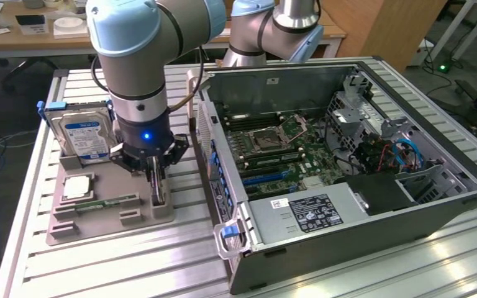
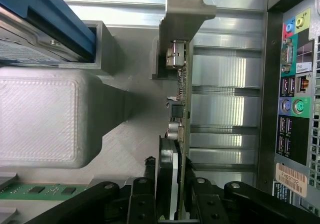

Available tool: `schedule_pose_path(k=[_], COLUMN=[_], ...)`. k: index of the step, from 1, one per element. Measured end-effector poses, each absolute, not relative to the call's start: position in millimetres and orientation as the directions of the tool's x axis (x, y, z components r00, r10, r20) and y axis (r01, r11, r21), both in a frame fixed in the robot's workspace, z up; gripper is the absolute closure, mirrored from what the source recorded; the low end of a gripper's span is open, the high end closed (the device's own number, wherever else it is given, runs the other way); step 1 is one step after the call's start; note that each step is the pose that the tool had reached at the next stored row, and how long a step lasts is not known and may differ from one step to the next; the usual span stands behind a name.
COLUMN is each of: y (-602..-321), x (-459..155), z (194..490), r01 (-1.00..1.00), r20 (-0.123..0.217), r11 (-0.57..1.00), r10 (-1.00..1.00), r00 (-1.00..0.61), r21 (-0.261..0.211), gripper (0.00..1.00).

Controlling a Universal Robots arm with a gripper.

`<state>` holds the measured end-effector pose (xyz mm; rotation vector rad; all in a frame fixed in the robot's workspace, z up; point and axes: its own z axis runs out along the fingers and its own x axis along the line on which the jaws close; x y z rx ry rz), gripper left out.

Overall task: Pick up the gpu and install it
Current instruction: 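Pick up the gpu and move the gpu toward the slot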

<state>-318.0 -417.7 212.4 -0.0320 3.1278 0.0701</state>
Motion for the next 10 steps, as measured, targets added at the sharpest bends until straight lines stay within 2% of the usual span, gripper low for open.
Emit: schedule_pose_path(k=[10], y=[-417.7], x=[-316.7], z=[211.9], r01=[-0.021], r20=[-0.013], r11=[0.999], r10=[-0.020], r00=[-1.000], r21=[0.045], gripper=[0.67])
